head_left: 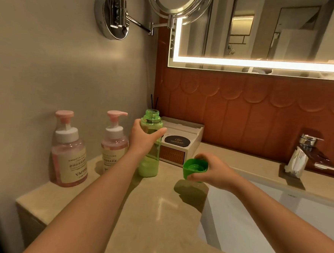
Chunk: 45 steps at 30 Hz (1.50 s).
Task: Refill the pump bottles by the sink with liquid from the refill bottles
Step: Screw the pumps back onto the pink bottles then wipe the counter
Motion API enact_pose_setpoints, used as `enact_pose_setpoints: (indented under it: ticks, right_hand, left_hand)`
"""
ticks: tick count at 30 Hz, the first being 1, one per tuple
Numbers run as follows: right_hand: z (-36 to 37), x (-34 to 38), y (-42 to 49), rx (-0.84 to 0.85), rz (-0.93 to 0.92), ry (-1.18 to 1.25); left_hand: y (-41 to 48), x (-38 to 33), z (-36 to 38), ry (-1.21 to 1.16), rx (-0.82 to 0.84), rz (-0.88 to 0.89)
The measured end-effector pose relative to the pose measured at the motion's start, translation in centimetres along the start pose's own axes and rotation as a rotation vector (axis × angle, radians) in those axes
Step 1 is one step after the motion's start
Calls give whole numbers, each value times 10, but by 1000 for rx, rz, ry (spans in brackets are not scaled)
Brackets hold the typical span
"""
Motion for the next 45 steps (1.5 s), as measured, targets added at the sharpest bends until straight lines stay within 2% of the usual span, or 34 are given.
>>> enact_pose_setpoints:
  ticks: [7, 15, 20, 25, 30, 37, 45]
  right_hand:
    - [-49, 21, -6, -190, -46, 250]
    - [-64, 60, -22, -122, -165, 462]
    - [-73, 83, -31, -90, -218, 426]
    - [-86, 110, -35, -52, -309, 317]
    - [-93, 138, -33, -51, -335, 69]
    - [-76, 169, -30, 60, -391, -134]
    - [-77, 187, -32, -29, -445, -388]
  left_hand:
    - [-41, -15, 5, -133, 144, 114]
    - [-85, -25, 5, -326, 273, 122]
    - [-108, -24, 1, -367, 279, 133]
    - [-115, -25, 0, -367, 265, 144]
    - [-116, -25, 0, -391, 259, 161]
    - [-112, -17, -1, -488, 236, 130]
    - [-112, -22, 1, -467, 273, 163]
Point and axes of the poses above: each hand's wrist, its own y-axis towards the middle knuckle, its own z-axis out of the palm, x = y × z, the point moved 9 cm from there along y, towards the middle knuckle, and after that the axes turned 12 degrees about -y, right-handed, at the moved point
